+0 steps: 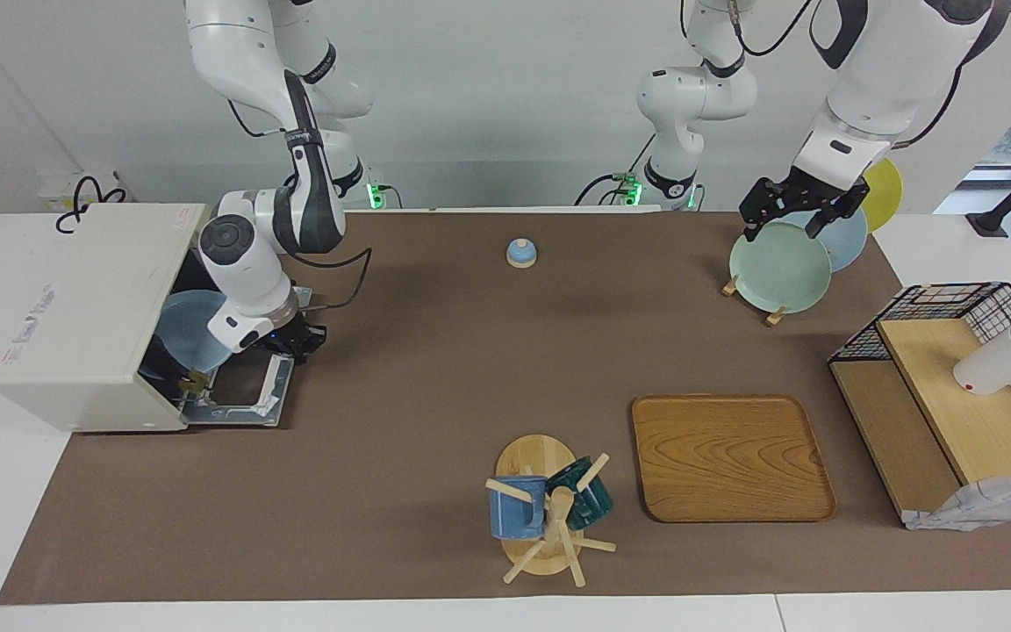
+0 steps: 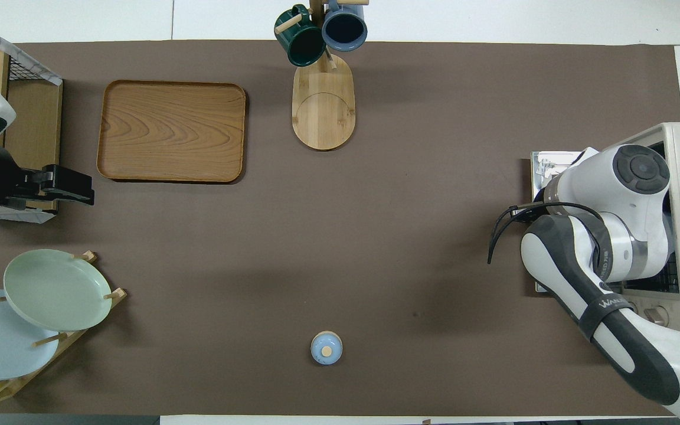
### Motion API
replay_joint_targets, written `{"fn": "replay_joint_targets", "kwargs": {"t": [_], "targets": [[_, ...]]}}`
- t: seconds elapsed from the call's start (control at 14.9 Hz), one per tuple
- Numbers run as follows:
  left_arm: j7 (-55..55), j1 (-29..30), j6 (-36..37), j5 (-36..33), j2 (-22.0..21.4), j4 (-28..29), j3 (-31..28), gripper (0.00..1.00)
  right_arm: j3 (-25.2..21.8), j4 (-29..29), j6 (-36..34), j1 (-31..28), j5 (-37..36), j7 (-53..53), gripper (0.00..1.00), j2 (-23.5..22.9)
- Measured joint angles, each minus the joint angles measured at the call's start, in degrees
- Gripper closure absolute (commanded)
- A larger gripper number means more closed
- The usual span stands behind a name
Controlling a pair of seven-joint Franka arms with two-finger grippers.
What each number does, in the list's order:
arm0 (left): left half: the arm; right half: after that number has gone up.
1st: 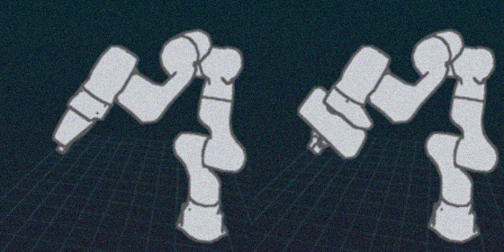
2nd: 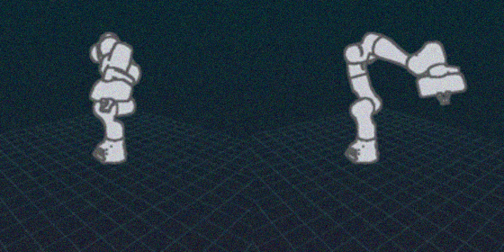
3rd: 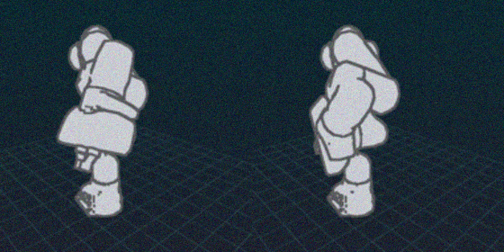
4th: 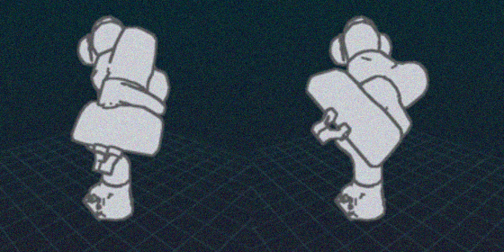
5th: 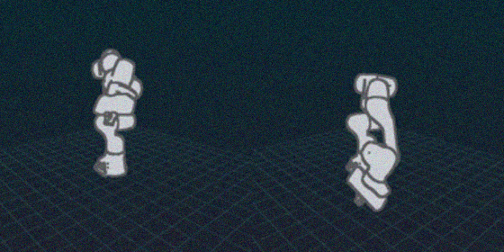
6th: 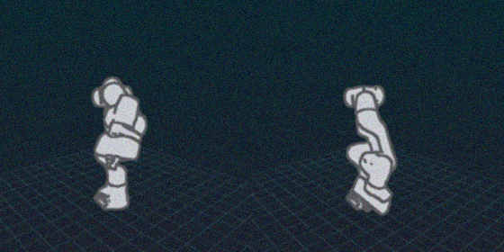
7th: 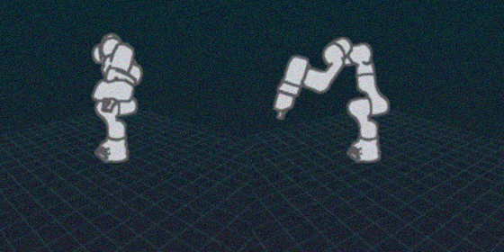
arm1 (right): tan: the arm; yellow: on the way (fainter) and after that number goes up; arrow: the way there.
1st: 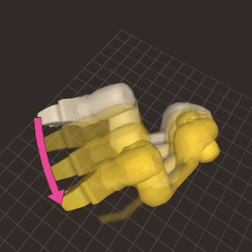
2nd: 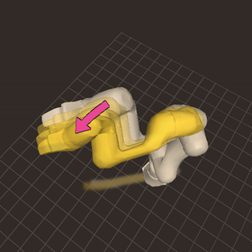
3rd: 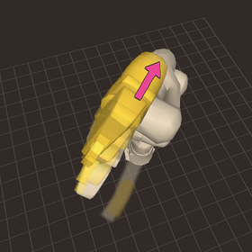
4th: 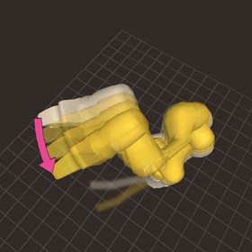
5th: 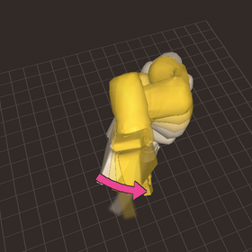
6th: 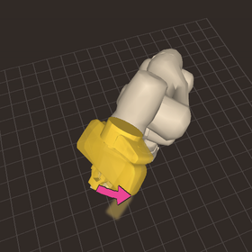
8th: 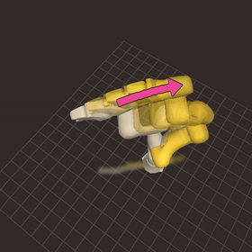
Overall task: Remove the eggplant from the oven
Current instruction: 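Reach the right gripper into the oven toward the blue plate, then grasp the blue plate holding the eggplant with the right gripper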
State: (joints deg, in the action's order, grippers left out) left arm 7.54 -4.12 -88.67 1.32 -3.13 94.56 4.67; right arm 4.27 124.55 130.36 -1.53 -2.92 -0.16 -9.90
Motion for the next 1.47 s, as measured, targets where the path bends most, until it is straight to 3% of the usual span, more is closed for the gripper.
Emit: {"fn": "replay_joint_targets", "kwargs": {"t": [0.13,0.2,0.27,0.47,0.74,0.94,1.2,1.47], "targets": [[0.0,0.0,0.0,0.0,0.0,0.0,0.0,0.0,0.0,-2.3,-3.0,1.2,0.0,-1.2,1.0,0.2],[0.0,0.0,0.1,0.0,0.0,0.0,0.0,0.0,0.0,-3.9,-4.8,1.7,0.0,-1.4,0.77,0.3],[0.0,0.0,0.1,0.0,0.0,0.0,0.0,0.0,0.0,-5.5,-6.6,2.2,0.0,-1.6,0.63,0.5],[0.0,0.0,0.2,0.0,0.0,0.0,0.0,0.0,-0.2,-9.2,-12.2,2.5,-0.6,-1.8,0.63,1.8],[0.0,0.0,0.2,0.0,0.0,0.0,0.0,0.0,-0.9,-9.8,-16.7,0.4,-2.9,-1.6,0.64,6.2],[0.0,0.0,0.1,0.0,0.0,0.0,0.0,0.0,-1.1,-7.4,-15.6,-2.7,-3.0,1.9,0.65,7.0],[0.0,0.0,0.1,0.0,0.0,0.0,0.0,0.0,-1.1,-2.5,-8.9,-4.3,-3.1,6.0,0.66,7.2],[0.0,0.0,-0.5,0.0,0.0,0.0,0.0,0.0,-1.1,-1.8,-8.9,-4.3,-3.1,7.6,0.65,7.9]]}}
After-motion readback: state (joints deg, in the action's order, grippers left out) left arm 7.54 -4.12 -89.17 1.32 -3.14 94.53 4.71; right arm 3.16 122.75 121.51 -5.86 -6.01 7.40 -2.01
